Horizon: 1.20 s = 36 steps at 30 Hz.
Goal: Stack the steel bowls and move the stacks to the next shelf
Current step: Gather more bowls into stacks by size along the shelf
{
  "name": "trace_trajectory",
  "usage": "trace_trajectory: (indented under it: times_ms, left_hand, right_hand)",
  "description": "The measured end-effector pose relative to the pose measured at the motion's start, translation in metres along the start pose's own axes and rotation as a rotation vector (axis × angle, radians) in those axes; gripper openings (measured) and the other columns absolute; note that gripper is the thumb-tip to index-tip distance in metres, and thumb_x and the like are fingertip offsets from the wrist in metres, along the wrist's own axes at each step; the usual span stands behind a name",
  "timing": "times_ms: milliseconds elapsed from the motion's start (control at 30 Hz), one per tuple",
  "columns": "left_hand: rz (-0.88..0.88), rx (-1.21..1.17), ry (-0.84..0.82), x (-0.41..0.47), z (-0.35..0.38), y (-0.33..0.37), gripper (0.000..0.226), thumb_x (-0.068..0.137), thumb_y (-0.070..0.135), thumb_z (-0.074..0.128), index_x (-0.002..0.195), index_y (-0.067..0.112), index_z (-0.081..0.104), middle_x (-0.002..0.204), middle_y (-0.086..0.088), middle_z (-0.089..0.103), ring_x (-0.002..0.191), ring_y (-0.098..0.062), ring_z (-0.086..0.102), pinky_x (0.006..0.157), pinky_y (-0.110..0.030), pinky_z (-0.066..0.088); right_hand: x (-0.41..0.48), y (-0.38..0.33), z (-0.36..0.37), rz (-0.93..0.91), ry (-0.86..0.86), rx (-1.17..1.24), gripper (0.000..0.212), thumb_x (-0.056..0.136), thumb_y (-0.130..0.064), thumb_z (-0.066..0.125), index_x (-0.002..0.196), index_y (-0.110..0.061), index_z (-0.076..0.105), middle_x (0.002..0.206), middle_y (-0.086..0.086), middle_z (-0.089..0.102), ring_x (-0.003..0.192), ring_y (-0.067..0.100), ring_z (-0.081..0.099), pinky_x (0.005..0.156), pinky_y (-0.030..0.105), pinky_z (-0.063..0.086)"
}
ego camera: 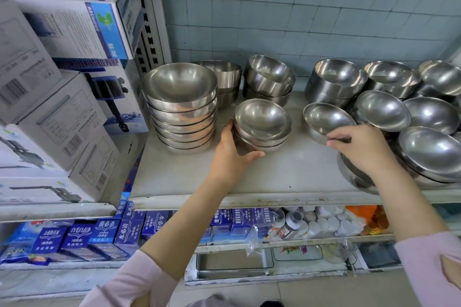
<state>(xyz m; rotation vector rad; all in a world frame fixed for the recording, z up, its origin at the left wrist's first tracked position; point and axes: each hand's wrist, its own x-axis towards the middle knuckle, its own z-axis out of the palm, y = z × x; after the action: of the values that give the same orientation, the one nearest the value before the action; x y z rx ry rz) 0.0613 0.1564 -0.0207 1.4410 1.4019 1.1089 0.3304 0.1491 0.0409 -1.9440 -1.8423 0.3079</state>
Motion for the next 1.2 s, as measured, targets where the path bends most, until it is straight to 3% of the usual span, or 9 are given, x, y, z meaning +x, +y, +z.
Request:
trace_trajectory:
  times_ms: [300,467,633,767,900,967,1033,1100,1200]
  left_hand:
    - [-0.005,0.006,0.013,0.0,-0.001,0.0,0.099,0.063,0.022,0.089,0.143,0.014,0.031,0.133,-0.001,0.055,0.121,-0.014,0.053,0.105,-0.031,0.042]
    - [-0.014,-0.002,0.03,0.0,-0.001,0.0,0.096,0.061,0.023,0.09,0.139,0.016,0.036,0.128,0.002,0.059,0.114,-0.009,0.055,0.102,-0.027,0.043]
    - [-0.021,0.023,0.042,-0.002,-0.003,0.002,0.099,0.062,0.026,0.089,0.143,0.015,0.033,0.135,-0.001,0.054,0.12,-0.011,0.049,0.095,-0.018,0.035]
    - [-0.03,0.036,0.043,-0.001,-0.003,0.001,0.099,0.062,0.026,0.089,0.143,0.015,0.032,0.135,-0.002,0.053,0.124,-0.013,0.048,0.093,-0.016,0.034]
    - [-0.022,0.074,-0.002,-0.005,-0.004,0.008,0.108,0.067,0.026,0.087,0.15,0.014,0.02,0.146,-0.006,0.044,0.134,-0.018,0.042,0.101,-0.02,0.034]
    - [-0.01,0.13,-0.016,-0.02,-0.017,0.011,0.111,0.069,0.028,0.085,0.152,0.013,0.014,0.15,-0.008,0.038,0.136,-0.02,0.04,0.109,-0.029,0.034]
    - [0.141,0.143,0.084,-0.043,-0.04,0.012,0.085,0.074,0.025,0.082,0.145,0.017,0.036,0.138,-0.001,0.053,0.12,-0.016,0.055,0.099,-0.033,0.047]
    - [0.335,0.184,0.312,-0.065,-0.07,0.016,0.05,0.078,0.02,0.078,0.122,0.02,0.055,0.111,0.009,0.06,0.095,-0.007,0.06,0.082,-0.031,0.052]
    - [0.399,0.235,0.632,-0.065,-0.107,0.023,0.064,0.075,0.029,0.078,0.128,0.012,0.047,0.122,0.002,0.048,0.11,-0.017,0.05,0.097,-0.032,0.043]
  right_hand:
    - [-0.01,-0.045,-0.012,-0.243,0.284,0.135,0.017,0.081,-0.015,0.079,0.098,-0.013,0.079,0.088,-0.005,0.069,0.091,0.016,0.06,0.088,0.03,0.047]
    - [-0.006,-0.081,0.011,-0.44,0.193,0.086,0.012,0.078,-0.013,0.082,0.09,-0.015,0.081,0.082,0.0,0.075,0.089,0.018,0.06,0.081,0.031,0.048]
    - [-0.006,-0.086,0.032,-0.475,0.107,0.101,0.012,0.078,-0.011,0.081,0.089,-0.015,0.081,0.078,-0.001,0.075,0.088,0.011,0.054,0.079,0.019,0.041]
    - [-0.006,-0.082,0.028,-0.47,0.074,0.104,0.013,0.077,-0.01,0.082,0.09,-0.015,0.081,0.079,-0.001,0.075,0.091,0.017,0.059,0.084,0.026,0.046]
    - [-0.009,-0.084,0.02,-0.43,-0.016,0.1,0.023,0.078,-0.02,0.082,0.102,-0.02,0.079,0.095,-0.002,0.075,0.102,0.013,0.06,0.096,0.032,0.049]
    - [-0.012,-0.092,0.011,-0.386,-0.043,0.14,0.037,0.078,-0.03,0.082,0.114,-0.026,0.074,0.108,-0.004,0.071,0.108,0.008,0.058,0.099,0.018,0.043]
    - [-0.011,-0.109,0.002,-0.341,-0.052,0.262,0.049,0.078,-0.035,0.081,0.125,-0.031,0.067,0.119,-0.012,0.066,0.114,0.0,0.056,0.097,0.002,0.034]
    - [-0.004,-0.133,-0.001,-0.354,-0.067,0.378,0.057,0.078,-0.04,0.079,0.132,-0.036,0.06,0.128,-0.02,0.061,0.119,-0.008,0.053,0.103,0.006,0.035]
    - [0.012,-0.175,0.007,-0.425,-0.151,0.435,0.076,0.077,-0.046,0.078,0.145,-0.034,0.045,0.144,-0.017,0.051,0.13,-0.002,0.048,0.109,0.025,0.04]
